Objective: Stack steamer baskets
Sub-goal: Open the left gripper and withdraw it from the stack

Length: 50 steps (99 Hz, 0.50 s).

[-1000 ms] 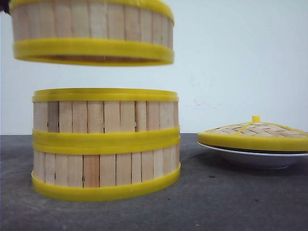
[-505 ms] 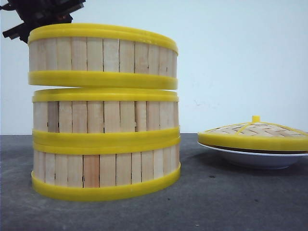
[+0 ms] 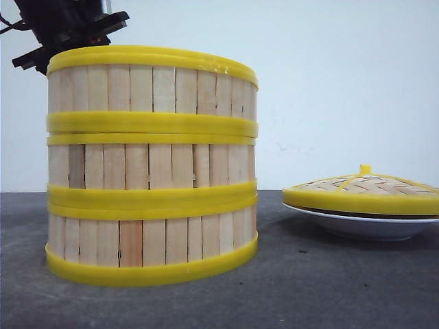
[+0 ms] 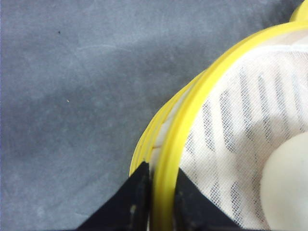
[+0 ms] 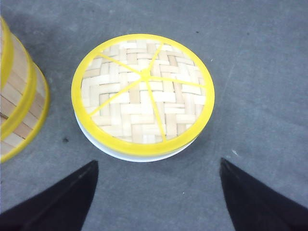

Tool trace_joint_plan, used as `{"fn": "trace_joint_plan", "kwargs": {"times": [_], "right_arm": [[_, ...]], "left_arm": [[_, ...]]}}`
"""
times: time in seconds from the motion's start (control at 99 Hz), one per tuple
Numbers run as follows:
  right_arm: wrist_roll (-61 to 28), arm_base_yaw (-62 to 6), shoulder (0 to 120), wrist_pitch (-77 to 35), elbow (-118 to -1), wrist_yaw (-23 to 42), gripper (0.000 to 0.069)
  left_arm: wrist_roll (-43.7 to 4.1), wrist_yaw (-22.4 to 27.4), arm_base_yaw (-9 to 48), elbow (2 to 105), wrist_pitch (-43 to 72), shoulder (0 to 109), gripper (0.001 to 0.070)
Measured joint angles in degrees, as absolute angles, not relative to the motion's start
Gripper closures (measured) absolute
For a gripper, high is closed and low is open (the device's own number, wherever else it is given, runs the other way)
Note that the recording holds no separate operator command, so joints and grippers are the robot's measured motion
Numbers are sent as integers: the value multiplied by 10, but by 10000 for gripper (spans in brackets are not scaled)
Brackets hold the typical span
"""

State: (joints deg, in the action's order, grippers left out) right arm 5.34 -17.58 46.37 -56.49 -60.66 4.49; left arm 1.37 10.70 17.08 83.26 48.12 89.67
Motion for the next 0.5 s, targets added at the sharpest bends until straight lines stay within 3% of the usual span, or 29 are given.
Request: {"fn": "trace_joint_plan", "kwargs": {"times": [0.111, 0.313, 0.505], "right_arm": [[53, -176, 464, -563, -607, 46, 195], [53, -176, 464, -559, -607, 76, 195], [50, -176, 464, -550, -606, 92, 195]], "left_arm": [[11, 110, 171, 833, 479, 897, 643], [6, 114, 172, 833, 475, 897, 423], [6, 115, 172, 833, 472, 896, 410]]}}
